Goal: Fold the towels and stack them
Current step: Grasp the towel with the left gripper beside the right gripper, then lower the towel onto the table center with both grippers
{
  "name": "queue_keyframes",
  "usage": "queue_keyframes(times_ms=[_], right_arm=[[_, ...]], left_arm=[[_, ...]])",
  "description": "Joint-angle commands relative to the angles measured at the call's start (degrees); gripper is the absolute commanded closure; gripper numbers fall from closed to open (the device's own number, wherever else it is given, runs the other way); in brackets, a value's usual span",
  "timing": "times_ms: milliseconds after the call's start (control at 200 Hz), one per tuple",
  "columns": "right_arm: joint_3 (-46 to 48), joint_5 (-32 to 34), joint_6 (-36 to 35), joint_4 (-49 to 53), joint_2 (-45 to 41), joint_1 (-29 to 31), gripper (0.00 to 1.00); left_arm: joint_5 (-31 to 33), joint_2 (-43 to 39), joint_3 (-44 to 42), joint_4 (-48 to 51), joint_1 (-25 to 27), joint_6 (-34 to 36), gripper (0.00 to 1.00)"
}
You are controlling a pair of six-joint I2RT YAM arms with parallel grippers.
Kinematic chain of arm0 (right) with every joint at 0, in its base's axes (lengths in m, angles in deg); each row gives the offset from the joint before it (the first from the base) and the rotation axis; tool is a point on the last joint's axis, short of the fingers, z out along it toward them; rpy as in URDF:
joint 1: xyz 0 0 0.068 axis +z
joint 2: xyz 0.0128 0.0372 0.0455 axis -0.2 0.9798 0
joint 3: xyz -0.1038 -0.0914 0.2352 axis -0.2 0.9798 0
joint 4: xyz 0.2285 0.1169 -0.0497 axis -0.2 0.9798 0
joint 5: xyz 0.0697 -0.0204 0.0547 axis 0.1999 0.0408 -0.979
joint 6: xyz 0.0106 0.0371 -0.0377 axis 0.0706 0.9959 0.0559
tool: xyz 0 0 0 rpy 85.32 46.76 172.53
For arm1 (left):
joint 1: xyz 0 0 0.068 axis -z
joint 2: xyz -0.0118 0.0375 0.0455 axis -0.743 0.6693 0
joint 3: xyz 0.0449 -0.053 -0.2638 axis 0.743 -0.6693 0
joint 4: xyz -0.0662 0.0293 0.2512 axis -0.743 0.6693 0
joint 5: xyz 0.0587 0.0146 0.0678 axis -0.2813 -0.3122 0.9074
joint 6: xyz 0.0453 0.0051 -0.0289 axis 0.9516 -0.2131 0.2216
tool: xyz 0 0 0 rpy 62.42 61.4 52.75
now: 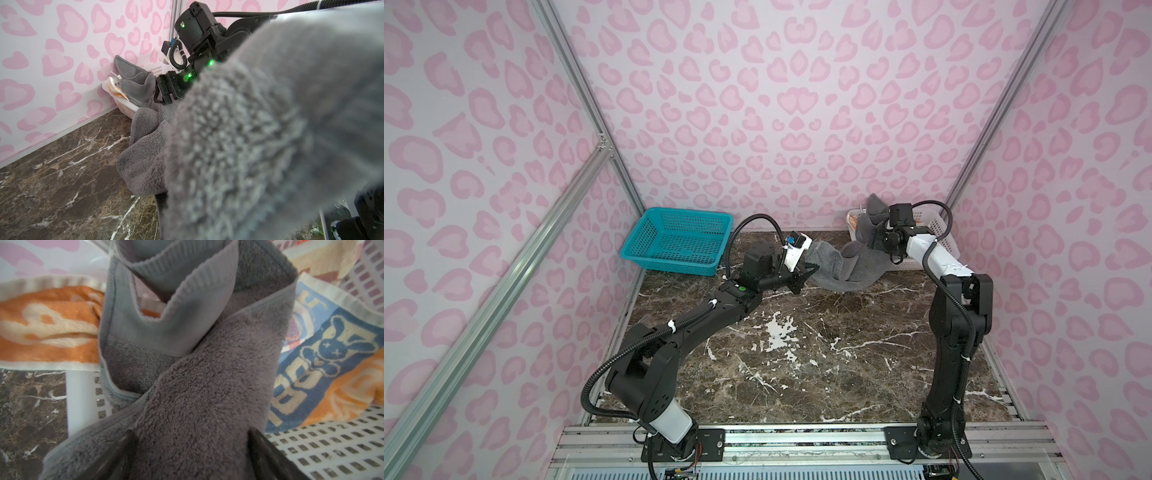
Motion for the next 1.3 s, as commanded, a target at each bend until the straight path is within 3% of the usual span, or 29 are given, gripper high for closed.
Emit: queue_keyframes(times_ms=[0,195,285,705,985,1130,1295], right_arm=[[-0.3,-2.4,2.2,1.7,1.7,-0.5,0.28],[2.0,-9.0,2.5,-2.6,-1.8,-0.8,0.82],[3.8,-11.4,1.2,-5.5,-6.3,-0.5,1.00],[12.1,-19.0,-11.3,-10.4,-29.3,7.5,1.00],[31.6,-21.9,-8.1,-18.1,-38.8,19.9,1.00],[43.2,-22.7,-2.9,-20.0,-39.5,24.4,0.66],[47.6,-22.0,-5.8,-19.3,-43.8,26.9,0.45]], left_arm=[[0.3,0.1,0.0,-0.8,-0.1,0.2,0.96],[0.4,-0.4,0.3,-0.8,-0.2,0.6,0.96],[0.4,-0.8,0.9,-1.0,-0.5,0.6,0.97],[-0.5,-10.4,2.5,0.5,-7.1,3.0,0.96],[2.1,-18.3,-2.7,7.2,-10.0,8.5,0.96],[2.0,-19.4,-7.6,8.5,-10.5,8.8,0.96],[2.5,-20.1,-9.7,12.4,-10.8,9.8,0.96]])
